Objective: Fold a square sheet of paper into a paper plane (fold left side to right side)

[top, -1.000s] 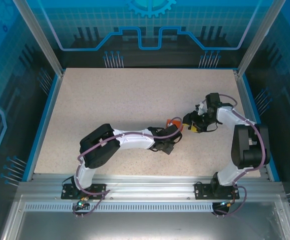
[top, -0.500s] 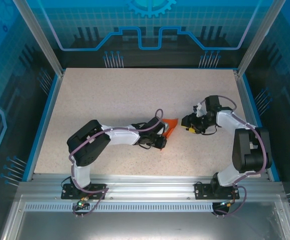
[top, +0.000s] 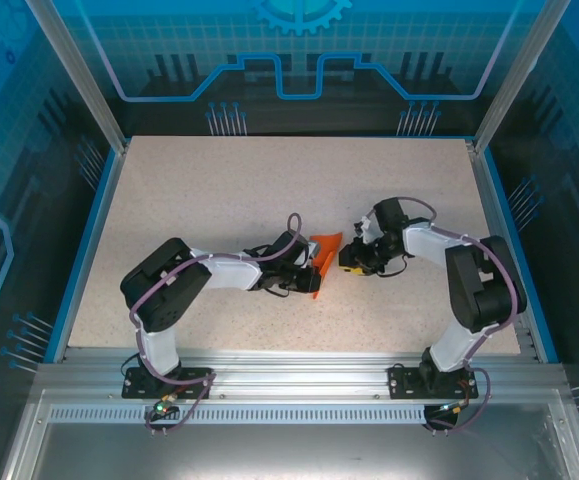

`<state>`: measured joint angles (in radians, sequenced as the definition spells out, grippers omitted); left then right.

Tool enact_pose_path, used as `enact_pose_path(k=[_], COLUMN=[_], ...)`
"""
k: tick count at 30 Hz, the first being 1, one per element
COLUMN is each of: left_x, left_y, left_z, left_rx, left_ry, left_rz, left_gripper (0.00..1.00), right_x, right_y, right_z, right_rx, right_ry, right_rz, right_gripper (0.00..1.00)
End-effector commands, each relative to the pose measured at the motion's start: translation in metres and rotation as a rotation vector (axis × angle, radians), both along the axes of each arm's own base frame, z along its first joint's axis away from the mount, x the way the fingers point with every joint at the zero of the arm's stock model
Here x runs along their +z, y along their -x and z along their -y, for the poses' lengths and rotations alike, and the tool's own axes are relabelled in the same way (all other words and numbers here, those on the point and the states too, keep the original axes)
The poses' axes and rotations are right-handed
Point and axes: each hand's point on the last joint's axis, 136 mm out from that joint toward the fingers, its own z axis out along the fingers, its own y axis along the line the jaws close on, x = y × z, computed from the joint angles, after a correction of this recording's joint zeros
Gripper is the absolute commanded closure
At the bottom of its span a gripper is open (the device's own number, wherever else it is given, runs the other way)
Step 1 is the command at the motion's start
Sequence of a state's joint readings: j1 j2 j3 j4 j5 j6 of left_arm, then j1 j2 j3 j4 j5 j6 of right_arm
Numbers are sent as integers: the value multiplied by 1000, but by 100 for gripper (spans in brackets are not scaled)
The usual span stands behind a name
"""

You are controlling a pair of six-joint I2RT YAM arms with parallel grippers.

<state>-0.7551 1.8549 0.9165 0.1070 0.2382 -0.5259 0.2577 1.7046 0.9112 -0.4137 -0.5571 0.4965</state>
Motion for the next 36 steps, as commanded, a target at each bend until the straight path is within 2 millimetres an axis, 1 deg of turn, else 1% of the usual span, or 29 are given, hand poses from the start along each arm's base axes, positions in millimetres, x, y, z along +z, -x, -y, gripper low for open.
enact_pose_path(k=[1, 6, 14, 18, 23, 26, 32, 36], left_x=[-12, -12, -11, -10, -9, -5, 12, 24], left_y=[7, 8, 8, 7, 8, 7, 1, -7], left_z=[-15, -15, -14, -14, -14, -13, -14, -13], left_rx=[26, 24, 22, 22, 19, 17, 33, 49], left_ry=[-35, -30, -23, -20, -18, -6, 30, 79], left_rz=[-40, -40, -39, -37, -33, -26, -4, 1], left_gripper=[92, 93, 92, 91, 84, 81, 71, 67], right_x=[0, -5, -4, -10, -16, -19, -21, -19], right_y=[-13, -19, -27, -27, -28, -28, -26, -27], right_z=[-14, -25, -41, -43, -43, -42, -42, -42], right_rx=[-1, 7, 35, 43, 40, 42, 45, 47], right_ry=[-20, -28, -56, -40, -29, -24, -19, -19], right_rz=[17, 15, 27, 18, 12, 8, 0, 4], right_gripper=[69, 74, 74, 74, 73, 73, 73, 73])
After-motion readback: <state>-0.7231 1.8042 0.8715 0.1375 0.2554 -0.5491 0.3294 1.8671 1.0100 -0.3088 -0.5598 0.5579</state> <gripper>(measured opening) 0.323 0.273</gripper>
